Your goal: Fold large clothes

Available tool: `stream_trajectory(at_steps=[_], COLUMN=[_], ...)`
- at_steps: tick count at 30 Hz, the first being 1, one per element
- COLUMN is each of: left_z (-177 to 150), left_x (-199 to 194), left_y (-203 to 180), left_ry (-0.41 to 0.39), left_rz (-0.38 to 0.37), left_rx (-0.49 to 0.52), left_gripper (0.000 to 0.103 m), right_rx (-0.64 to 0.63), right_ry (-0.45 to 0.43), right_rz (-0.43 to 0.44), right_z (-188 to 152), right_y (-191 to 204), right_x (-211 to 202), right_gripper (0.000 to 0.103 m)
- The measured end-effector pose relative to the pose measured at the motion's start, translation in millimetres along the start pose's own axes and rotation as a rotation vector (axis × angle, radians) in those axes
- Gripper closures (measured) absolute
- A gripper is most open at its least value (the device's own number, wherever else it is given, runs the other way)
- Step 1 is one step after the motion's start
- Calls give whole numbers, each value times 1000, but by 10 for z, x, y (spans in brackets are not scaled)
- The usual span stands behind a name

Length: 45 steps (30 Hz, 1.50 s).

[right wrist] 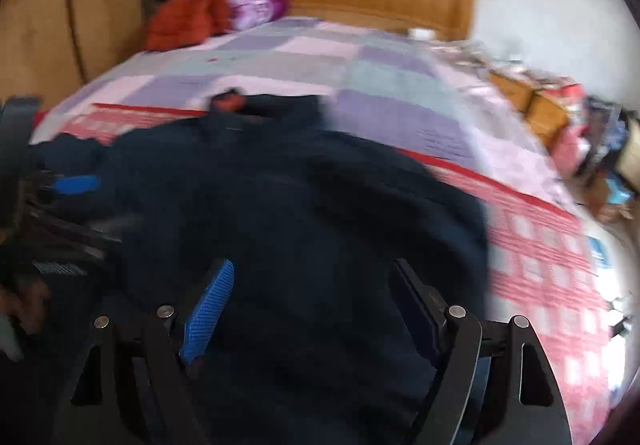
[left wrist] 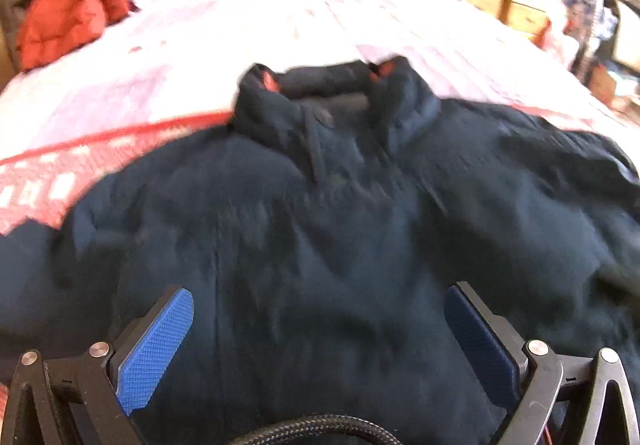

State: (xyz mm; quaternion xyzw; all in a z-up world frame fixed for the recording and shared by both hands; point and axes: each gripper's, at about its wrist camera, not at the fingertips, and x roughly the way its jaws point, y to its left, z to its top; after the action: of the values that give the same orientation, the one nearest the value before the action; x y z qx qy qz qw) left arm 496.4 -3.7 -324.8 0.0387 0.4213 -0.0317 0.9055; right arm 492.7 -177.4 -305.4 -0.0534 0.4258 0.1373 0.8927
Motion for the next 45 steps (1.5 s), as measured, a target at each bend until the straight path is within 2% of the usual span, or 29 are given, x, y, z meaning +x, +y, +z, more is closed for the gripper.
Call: stream_trajectory(at_steps=[2, 3, 4, 5, 6, 7, 8, 10, 11, 13, 16, 19, 21, 23, 26, 29, 31, 32, 36, 41, 45], left_z=[34, 10, -53, -96, -173, -229, -268, -359, -398, -435, -386, -351, -379, -450, -596, -756, -830, -895, -1069, -1214, -1356], left_x=[152, 316, 452, 490, 513, 497, 474, 373, 309, 252, 158, -21, -165, -306, -448, -576, -638, -704, -875, -971, -802], left_y=[89, 209, 388, 517, 812, 1007, 1111, 1215, 1185, 1142, 1121, 1130, 1243, 1381, 1709, 2297, 2637, 2925, 3742, 4731, 5390], left_ry=[48, 105, 158, 177, 200, 212, 210, 188, 168, 152, 144, 100, 68, 51, 58, 81, 87, 91, 85, 51, 86], left_rz=[56, 112, 133, 119, 56, 25, 6, 10, 24, 45, 61, 73, 76, 85, 165, 242, 279, 303, 366, 362, 344], left_rx=[-4, -9, -29, -61, -171, -246, -279, -263, -211, -168, -163, -125, -134, -148, -172, -272, -339, -396, -526, -715, -833], left_gripper=[0, 0, 0, 0, 0, 0, 0, 0, 0, 0, 0, 0, 0, 0, 0, 0, 0, 0, 0, 0, 0], right_rx=[33, 49, 67, 94, 134, 166, 178, 181, 145, 97, 120, 111, 39, -16, -58, -42, -6, 7, -18, -38, -45], right_ry=[37, 60, 100, 128, 114, 91, 89, 99, 111, 119, 131, 77, 48, 56, 59, 124, 77, 55, 33, 15, 11], right_rz=[22, 11, -31, -70, -86, -120, -172, -165, -176, -208, -273, -191, -109, -16, 27, -12, -18, -6, -29, -68, -81], right_z=[56, 33, -15, -115, -215, -300, -386, -486, -517, -507, -483, -316, -190, -83, -26, -97, -215, -260, -329, -325, -287], right_y=[64, 39, -102, -292, -503, -690, -841, -1010, -1012, -945, -844, -556, -97, 380, 926, 1153, 1127, 1090, 1122, 1180, 1191], right_x=[205, 312, 413, 474, 438, 355, 276, 209, 174, 146, 119, 200, 252, 393, 570, 854, 889, 885, 893, 950, 952], right_gripper=[20, 20, 20, 20, 22, 22, 22, 22, 22, 22, 21, 21, 21, 21, 21, 16, 13, 13, 13, 13, 13])
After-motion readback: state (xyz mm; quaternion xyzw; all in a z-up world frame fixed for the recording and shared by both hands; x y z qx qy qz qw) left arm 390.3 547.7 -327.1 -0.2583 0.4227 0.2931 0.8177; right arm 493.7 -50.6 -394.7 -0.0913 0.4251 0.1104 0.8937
